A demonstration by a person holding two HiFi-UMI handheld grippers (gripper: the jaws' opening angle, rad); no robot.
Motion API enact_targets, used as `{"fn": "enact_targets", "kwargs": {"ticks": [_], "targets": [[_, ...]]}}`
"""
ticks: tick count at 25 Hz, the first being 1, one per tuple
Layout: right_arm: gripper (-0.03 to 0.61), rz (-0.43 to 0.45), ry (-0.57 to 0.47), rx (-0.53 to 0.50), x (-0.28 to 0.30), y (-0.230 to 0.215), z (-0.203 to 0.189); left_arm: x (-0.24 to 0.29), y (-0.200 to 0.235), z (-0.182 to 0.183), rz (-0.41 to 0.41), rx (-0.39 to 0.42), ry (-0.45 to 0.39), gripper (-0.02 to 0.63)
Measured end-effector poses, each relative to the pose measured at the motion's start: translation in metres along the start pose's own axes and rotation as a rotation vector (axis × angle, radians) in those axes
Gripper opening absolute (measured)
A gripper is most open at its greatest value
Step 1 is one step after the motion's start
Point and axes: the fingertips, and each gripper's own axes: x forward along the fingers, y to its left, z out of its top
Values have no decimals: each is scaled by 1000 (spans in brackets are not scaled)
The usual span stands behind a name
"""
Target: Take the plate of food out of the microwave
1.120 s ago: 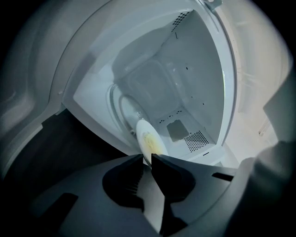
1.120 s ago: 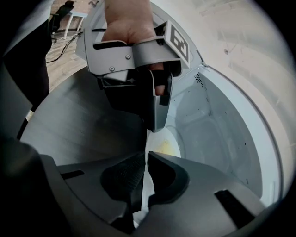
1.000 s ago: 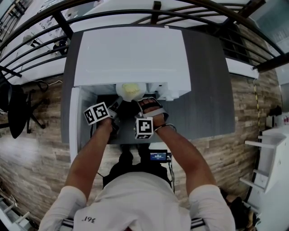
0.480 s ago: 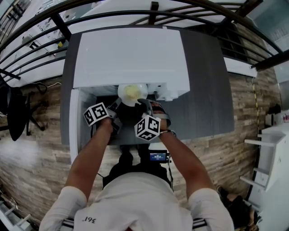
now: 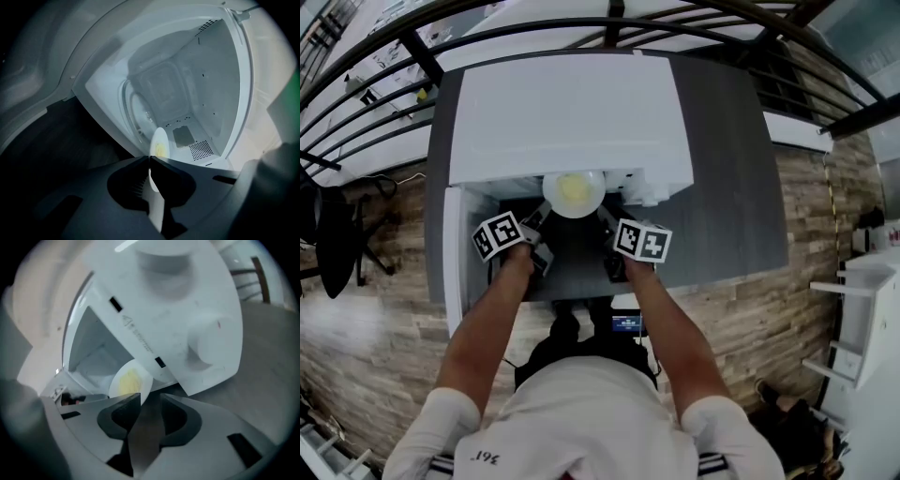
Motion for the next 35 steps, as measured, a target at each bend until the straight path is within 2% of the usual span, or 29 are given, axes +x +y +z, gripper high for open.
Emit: {"fn": "enact_targets", "kwargs": {"ticks": [2, 5, 6, 8, 10, 15, 20, 25, 35], "targets": [[107, 47, -37, 152, 4, -2, 5, 0, 1, -2, 0, -2, 9, 20], [107, 79, -53, 232, 12, -2, 8, 0, 1, -3, -3, -3, 21, 20], [106, 78, -45, 235, 15, -2, 7, 0, 1, -3, -3, -3, 24, 20], [42, 75, -38, 232, 18, -1, 8, -1, 1, -5, -3, -4, 32, 20], [32, 72, -41, 225, 17, 0, 11, -1, 1, -6, -3, 6, 40, 20], [29, 38, -6, 149, 12, 2, 7, -4, 4, -12, 41, 137, 81, 21], [26, 17, -8, 124, 4, 5, 3, -8, 5, -20, 81, 221, 113, 21], [25, 6, -21, 124, -6, 8, -2, -15, 4, -26, 94, 277, 140, 21], [23, -47, -45, 156, -33, 4, -25, -25, -2, -48, 67, 337, 213, 21]]}}
